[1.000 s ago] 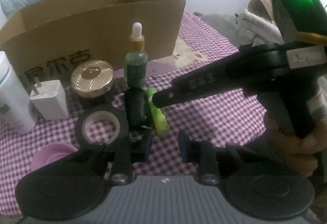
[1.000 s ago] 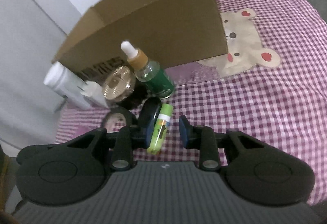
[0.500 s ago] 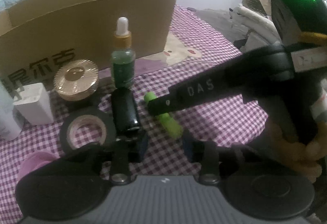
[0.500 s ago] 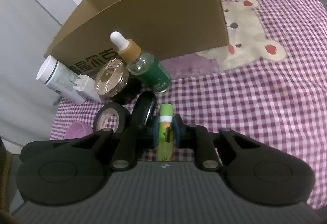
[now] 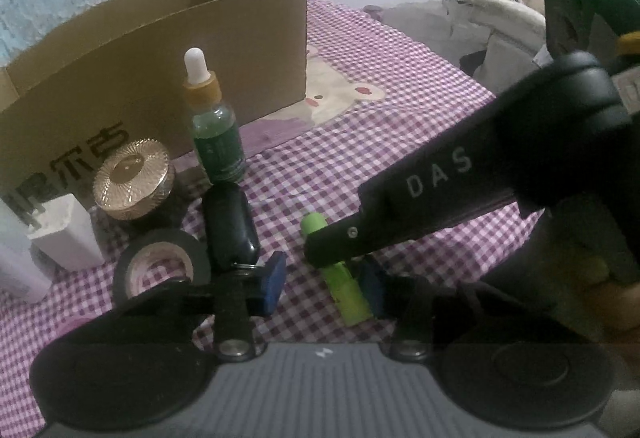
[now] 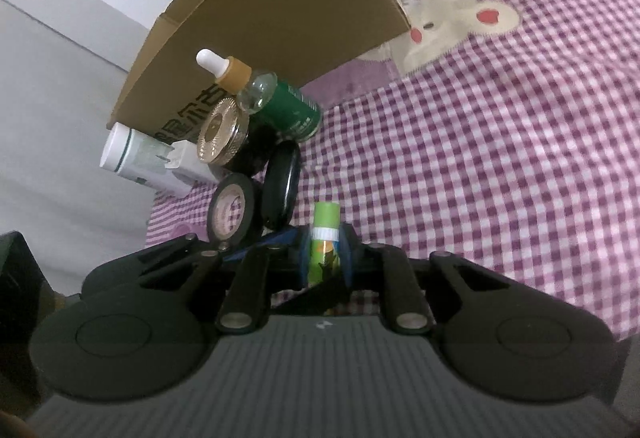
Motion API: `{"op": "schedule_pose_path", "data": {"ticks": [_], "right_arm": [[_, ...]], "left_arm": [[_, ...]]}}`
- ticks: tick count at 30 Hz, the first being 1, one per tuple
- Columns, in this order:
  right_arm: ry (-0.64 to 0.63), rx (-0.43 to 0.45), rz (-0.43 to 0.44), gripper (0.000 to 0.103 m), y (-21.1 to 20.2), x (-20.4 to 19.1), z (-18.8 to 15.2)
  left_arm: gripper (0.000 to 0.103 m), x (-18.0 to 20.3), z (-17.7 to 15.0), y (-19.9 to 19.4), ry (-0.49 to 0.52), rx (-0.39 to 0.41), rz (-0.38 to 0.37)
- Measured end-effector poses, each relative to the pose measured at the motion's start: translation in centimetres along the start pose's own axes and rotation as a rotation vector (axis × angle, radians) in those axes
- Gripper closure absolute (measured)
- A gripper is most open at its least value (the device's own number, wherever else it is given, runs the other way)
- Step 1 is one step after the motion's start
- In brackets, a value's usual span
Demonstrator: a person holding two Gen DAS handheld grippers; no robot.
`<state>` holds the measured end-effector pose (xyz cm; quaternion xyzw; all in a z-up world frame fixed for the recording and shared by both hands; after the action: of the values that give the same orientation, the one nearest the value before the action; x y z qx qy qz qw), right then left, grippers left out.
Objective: Organize rigid objects
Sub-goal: 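Move the right gripper back and grasp the lime-green stick, then carry the lime-green stick into the box beside the black cylinder, release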
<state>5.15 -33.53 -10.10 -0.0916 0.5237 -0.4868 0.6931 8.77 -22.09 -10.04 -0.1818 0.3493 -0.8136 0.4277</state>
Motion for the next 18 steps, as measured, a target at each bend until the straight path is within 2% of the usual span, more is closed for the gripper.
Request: {"op": "schedule_pose_path", "data": {"ticks": [2, 6, 10, 18], "right_arm": [[0.025, -0.001, 0.022, 0.089, 0.0, 0.3, 0.1], [0.066, 0.001, 0.054, 0.089, -0.1, 0.7, 0.2], [0.06, 0.006, 0.055, 0.088, -0.4, 0.8, 0.2], [0.051, 0.021, 0.055, 0.086, -1.1, 0.0, -0.2]], "left_arm": [[0.073, 0.2, 0.1, 0.0, -0.004, 0.001, -0.006], [0.079, 0.3, 0.0, -0.4, -0.008, 0.002, 0.01], [0.084, 0.2, -0.2, -0.7, -0.018, 0.006, 0.016], [0.086, 0.1, -0.4, -2.3, -0.04, 0.027, 0.019]]}}
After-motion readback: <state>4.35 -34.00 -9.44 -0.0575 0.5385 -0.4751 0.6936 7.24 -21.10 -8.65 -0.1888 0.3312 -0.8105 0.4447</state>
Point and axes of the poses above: each gripper's, at about its wrist camera, not at the fingertips, and y roughly the way its jaws point, x to its right, z to its top, the point moved 6 cm from there along y, roughly the way its jaws point, and after that the axes turned 8 degrees about x, right-handed, at the moved point
